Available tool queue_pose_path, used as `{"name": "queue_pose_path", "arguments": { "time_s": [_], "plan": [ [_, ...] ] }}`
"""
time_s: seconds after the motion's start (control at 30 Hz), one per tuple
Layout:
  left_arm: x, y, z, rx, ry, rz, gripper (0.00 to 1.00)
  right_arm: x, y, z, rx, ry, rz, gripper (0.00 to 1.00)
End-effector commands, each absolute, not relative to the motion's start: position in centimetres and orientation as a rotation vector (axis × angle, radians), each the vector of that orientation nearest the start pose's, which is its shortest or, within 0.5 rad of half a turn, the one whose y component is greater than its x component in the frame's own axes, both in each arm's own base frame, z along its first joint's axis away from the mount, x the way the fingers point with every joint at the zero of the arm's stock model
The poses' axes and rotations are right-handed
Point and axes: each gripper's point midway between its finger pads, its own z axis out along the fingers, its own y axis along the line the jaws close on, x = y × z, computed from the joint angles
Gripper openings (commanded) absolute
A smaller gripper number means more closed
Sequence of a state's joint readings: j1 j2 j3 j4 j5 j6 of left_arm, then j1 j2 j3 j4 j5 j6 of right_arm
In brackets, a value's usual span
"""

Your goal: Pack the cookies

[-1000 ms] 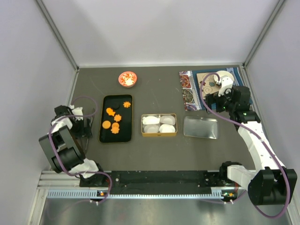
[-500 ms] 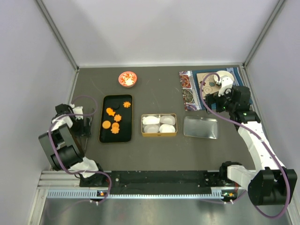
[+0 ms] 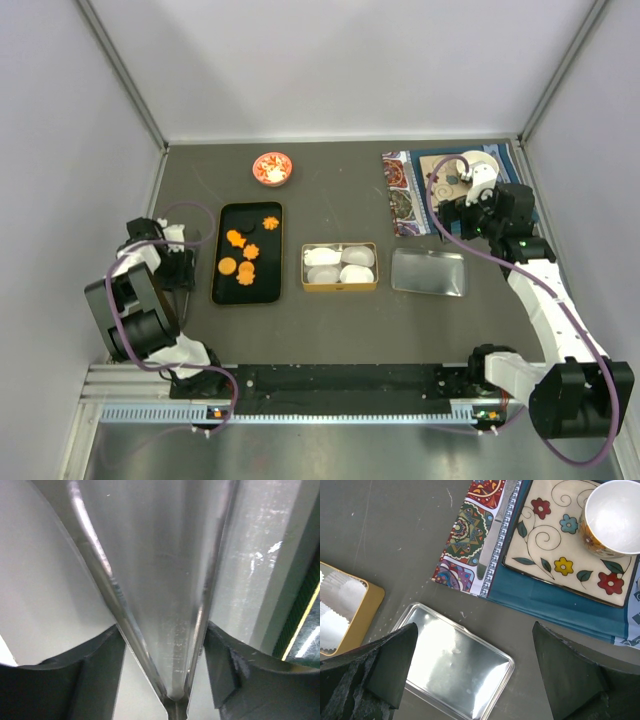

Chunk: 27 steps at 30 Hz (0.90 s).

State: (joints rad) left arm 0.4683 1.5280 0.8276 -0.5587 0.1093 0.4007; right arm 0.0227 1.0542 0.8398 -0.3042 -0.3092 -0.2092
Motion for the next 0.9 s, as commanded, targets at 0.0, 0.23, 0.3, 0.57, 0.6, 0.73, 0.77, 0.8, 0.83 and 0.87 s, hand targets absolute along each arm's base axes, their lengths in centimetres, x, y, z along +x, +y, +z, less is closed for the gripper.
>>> {"name": "queue_pose_path", "arguments": {
  "time_s": [0.0, 0.23, 0.3, 0.57, 0.6, 0.73, 0.77, 0.8, 0.83, 0.87],
  "plan": [
    [22.8, 12.5, -1.1, -0.062, 2.899, 0.103, 0.61, 33.8, 5.2, 22.5, -0.436, 1.934, 0.192, 0.99],
    [22.7, 12.1, 0.1, -0.028, 2.847, 0.101, 0.43, 33.8, 5.2, 22.5, -0.439, 1.935, 0.193, 0.99],
    [23.0, 12.2, 1.2, -0.014, 2.814, 0.119, 0.40, 33.8, 5.2, 22.5, -0.439, 1.935, 0.193, 0.99],
    [24.8, 12.2, 7.4, 0.013, 2.642, 0.163, 0.40, 33.7, 5.3, 22.5, -0.439, 1.933, 0.196, 0.99],
    [25.0, 12.1, 8.5, 0.016, 2.611, 0.171, 0.40, 33.8, 5.3, 22.6, -0.438, 1.932, 0.198, 0.99],
    [25.8, 12.0, 12.2, 0.027, 2.531, 0.176, 0.41, 33.7, 5.2, 22.7, -0.435, 1.928, 0.196, 0.99],
    [25.7, 11.9, 12.7, 0.025, 2.528, 0.171, 0.41, 33.7, 5.3, 22.7, -0.438, 1.929, 0.196, 0.99],
    [25.9, 11.6, 13.6, 0.033, 2.500, 0.167, 0.41, 33.7, 5.2, 22.7, -0.436, 1.929, 0.198, 0.99],
    [26.2, 11.6, 14.6, 0.039, 2.477, 0.168, 0.41, 33.7, 5.3, 22.6, -0.438, 1.930, 0.198, 0.99],
    [26.2, 11.4, 15.4, 0.045, 2.458, 0.165, 0.41, 33.7, 5.3, 22.6, -0.439, 1.931, 0.200, 0.99]
  ]
}}
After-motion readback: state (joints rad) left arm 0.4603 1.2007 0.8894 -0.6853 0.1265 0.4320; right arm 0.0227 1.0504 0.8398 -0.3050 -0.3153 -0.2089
